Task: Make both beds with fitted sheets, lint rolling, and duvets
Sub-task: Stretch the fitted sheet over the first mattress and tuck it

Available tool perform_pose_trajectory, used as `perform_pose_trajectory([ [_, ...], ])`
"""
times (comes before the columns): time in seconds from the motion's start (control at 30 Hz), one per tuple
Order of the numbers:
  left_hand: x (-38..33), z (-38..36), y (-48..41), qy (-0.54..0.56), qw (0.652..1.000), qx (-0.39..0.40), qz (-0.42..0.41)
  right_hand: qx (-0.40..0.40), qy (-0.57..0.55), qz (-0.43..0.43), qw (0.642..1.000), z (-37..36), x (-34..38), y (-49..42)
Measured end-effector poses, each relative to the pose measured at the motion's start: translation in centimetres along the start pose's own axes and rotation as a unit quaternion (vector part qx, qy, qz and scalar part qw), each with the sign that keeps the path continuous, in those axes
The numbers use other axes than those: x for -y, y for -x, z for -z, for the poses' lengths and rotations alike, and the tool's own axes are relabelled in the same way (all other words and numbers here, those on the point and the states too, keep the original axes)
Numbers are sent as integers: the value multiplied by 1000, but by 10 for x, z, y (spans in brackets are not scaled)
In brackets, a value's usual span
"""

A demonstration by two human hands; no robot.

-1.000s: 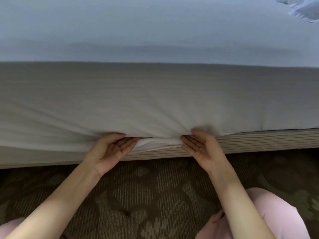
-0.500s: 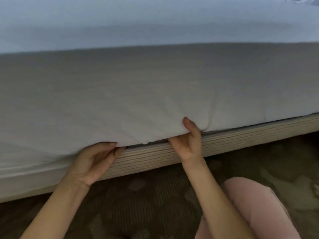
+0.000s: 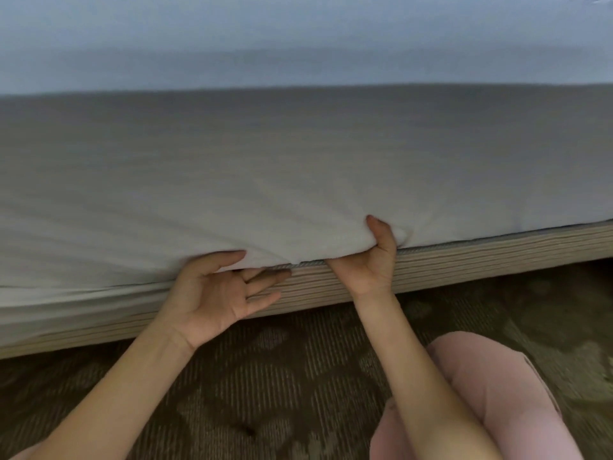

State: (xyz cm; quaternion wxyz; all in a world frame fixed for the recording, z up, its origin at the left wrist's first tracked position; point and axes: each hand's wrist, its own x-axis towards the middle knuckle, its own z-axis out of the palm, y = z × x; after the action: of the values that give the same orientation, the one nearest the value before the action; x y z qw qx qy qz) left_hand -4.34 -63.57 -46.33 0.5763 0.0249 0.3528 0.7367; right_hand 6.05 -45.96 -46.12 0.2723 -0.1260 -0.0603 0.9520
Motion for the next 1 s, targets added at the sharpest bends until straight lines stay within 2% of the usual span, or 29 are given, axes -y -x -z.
perform_pose_trajectory([
  [0.1,1,-4,-1,10,999,-39,-20,-45,54,-66,995,-8,15,12],
  [0.17,4,-8,-1,15,997,-66,-34,-112,94,-76,986,-12,23,26],
  [0.27,8,-17,-1,17,993,-110,-44,-216,75,-71,971,-3,22,59],
  [0.33,9,-27,0,17,986,-158,-49,-235,77,-104,963,1,12,69],
  [0.43,14,-49,7,12,972,-229,-52,-226,105,-170,953,1,-9,60],
  [0.53,13,-63,22,-72,950,-302,-22,-208,120,-187,953,-6,-37,48],
  [0.67,-29,-64,73,-242,876,-415,49,-137,152,-240,949,-20,-77,48],
  [0.8,-82,-62,137,-321,822,-471,13,-81,211,-304,925,-22,-106,51],
  [0.9,-92,-48,167,-295,821,-488,-23,-57,219,-315,922,-22,-119,50],
  [1.0,-93,-21,176,-251,832,-494,-16,-49,217,-316,922,-22,-134,45],
])
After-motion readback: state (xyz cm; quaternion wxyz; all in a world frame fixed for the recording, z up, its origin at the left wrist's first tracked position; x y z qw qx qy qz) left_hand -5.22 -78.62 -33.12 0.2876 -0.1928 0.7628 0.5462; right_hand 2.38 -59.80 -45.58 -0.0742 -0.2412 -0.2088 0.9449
